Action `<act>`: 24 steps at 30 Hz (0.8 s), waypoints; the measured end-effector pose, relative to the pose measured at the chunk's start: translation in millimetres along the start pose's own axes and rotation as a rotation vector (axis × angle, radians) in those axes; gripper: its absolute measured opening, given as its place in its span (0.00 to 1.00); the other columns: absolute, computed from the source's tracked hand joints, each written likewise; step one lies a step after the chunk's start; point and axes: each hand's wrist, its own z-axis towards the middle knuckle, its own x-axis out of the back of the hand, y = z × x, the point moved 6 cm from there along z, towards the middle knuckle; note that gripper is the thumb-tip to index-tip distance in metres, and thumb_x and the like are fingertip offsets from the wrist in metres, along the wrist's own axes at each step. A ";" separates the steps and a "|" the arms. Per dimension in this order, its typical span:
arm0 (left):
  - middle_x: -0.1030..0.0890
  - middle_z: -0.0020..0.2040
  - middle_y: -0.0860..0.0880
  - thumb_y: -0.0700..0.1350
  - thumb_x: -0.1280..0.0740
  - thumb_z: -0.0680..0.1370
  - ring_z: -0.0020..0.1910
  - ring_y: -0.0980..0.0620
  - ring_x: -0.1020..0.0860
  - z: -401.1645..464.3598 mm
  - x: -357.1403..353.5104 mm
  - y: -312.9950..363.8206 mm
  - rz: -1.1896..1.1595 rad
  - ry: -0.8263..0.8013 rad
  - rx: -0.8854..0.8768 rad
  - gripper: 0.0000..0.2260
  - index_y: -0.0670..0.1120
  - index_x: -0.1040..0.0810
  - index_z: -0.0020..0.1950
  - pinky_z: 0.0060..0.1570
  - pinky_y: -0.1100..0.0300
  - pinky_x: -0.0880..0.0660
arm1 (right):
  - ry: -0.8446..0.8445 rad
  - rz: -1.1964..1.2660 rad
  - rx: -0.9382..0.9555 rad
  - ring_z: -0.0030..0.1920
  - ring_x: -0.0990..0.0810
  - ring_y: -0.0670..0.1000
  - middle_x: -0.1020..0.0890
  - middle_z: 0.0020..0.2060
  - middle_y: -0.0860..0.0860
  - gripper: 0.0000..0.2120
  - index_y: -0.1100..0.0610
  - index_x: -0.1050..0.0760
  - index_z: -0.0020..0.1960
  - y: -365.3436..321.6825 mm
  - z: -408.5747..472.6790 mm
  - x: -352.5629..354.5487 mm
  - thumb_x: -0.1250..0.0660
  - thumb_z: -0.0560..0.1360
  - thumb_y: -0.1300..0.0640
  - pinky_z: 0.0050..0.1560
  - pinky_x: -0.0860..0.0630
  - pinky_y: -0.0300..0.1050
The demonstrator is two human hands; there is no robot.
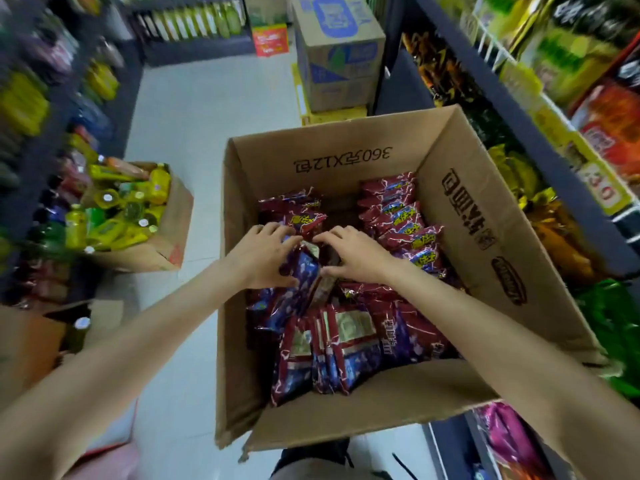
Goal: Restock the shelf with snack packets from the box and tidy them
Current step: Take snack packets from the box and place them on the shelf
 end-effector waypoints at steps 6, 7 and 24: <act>0.48 0.76 0.40 0.55 0.38 0.78 0.72 0.38 0.40 0.8 -1.9 -11.8 -0.246 -0.012 0.152 0.35 0.46 0.51 0.78 0.66 0.50 0.34 | -0.012 0.143 -0.126 0.47 0.20 0.53 0.18 0.47 0.51 0.38 0.48 0.43 0.75 -16.5 11.4 -25.6 0.41 0.72 0.30 0.36 0.32 0.44; 0.44 0.74 0.38 0.54 0.38 0.79 0.68 0.38 0.35 3.2 -3.8 -11.9 -0.253 -0.021 0.170 0.34 0.45 0.52 0.78 0.63 0.51 0.32 | -0.035 0.226 -0.184 0.46 0.19 0.53 0.18 0.46 0.51 0.39 0.47 0.44 0.75 -15.8 13.4 -29.5 0.43 0.71 0.28 0.36 0.29 0.45; 0.26 0.60 0.44 0.51 0.28 0.72 0.53 0.44 0.23 16.8 3.5 5.3 -0.475 0.216 0.018 0.32 0.44 0.40 0.70 0.48 0.52 0.24 | 0.258 0.880 -0.588 0.47 0.19 0.53 0.21 0.45 0.48 0.18 0.47 0.34 0.55 36.0 -27.4 -13.7 0.30 0.71 0.44 0.47 0.20 0.57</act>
